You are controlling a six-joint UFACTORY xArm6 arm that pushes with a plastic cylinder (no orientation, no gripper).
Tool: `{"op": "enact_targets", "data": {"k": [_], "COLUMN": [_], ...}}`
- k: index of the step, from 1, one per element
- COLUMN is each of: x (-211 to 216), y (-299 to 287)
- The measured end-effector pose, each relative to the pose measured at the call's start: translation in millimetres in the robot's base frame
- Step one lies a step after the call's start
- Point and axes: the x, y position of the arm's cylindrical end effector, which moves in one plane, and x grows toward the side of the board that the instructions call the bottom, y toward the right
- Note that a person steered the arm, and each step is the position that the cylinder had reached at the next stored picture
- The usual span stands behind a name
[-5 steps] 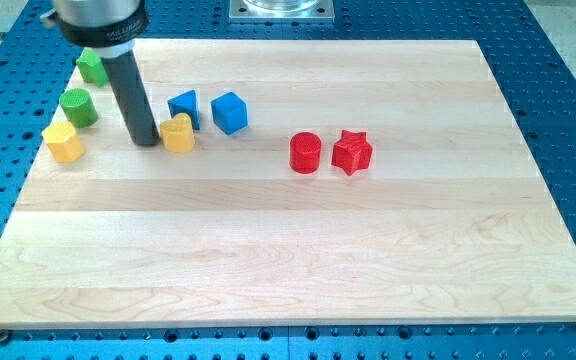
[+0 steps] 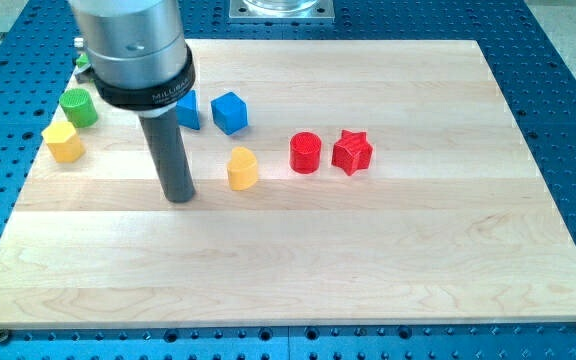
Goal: Slide the heart to the left side of the red circle
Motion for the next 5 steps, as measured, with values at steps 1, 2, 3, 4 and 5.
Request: {"op": "enact_targets", "data": {"k": [1, 2, 3, 4, 5], "x": [-4, -21, -8, 15, -13], "y": [39, 43, 37, 64, 72]}}
